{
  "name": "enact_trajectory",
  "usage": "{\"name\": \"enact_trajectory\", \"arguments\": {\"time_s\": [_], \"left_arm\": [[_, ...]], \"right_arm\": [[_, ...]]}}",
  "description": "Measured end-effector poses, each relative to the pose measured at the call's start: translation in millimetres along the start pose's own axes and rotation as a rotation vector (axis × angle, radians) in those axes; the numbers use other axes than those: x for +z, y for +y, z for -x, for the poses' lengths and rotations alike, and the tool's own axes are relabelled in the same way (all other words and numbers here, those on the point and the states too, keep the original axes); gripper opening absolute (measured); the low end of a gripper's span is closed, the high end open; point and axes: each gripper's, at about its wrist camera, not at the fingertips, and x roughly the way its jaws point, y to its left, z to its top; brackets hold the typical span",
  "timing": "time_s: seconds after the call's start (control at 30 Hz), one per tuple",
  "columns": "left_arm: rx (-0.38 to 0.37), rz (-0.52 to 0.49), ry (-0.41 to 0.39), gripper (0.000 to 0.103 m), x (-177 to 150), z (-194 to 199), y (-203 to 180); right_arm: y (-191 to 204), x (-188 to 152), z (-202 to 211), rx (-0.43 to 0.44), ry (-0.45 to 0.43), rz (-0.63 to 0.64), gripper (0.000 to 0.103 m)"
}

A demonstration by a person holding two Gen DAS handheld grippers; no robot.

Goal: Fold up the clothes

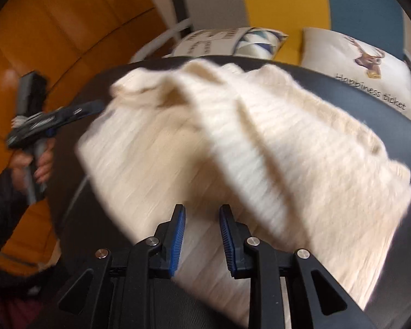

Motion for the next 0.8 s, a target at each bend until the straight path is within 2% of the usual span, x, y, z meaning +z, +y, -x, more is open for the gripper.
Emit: {"name": "enact_trajectory", "arguments": {"time_s": [0.17,0.27,0.33,0.43,0.57,0.67,0.73,0.8], "left_arm": [[0.070,-0.060,0.154,0.037,-17.2,-33.8,-8.4],[0.074,-0.071,0.159,0.037,-32.1,-29.4,-9.8],[0.053,-0.039,0.169,0.037,-40.5,-20.9,-5.6],[0.040,-0.019,0.186,0.037,-56.2,-6.5,-3.4],[0.036,0.020,0.199,0.037,-80.2,16.1,-3.7],[0.024,0.048,0.195,0.037,-91.0,32.8,-1.7],[-0.034,0.107,0.174,0.037,-88.6,46.5,2.7],[-0.115,0.178,0.144,0.040,-82.3,60.4,7.7]], "right_arm": [[-7.1,-4.5,-9.7,0.037,0.020,-0.069,0.023],[-3.2,-27.4,-14.9,0.080,0.070,-0.082,0.023],[-0.6,-41.6,-8.7,0.096,0.041,-0.085,0.023],[-3.4,-58.0,-1.6,0.162,0.042,-0.159,0.022],[19.6,-79.0,5.3,0.159,0.080,-0.105,0.022],[30.7,-88.9,24.4,0.154,0.073,-0.082,0.022],[31.7,-91.6,59.6,0.159,-0.017,-0.056,0.022],[28.6,-95.7,97.5,0.060,-0.105,-0.018,0.025]]}}
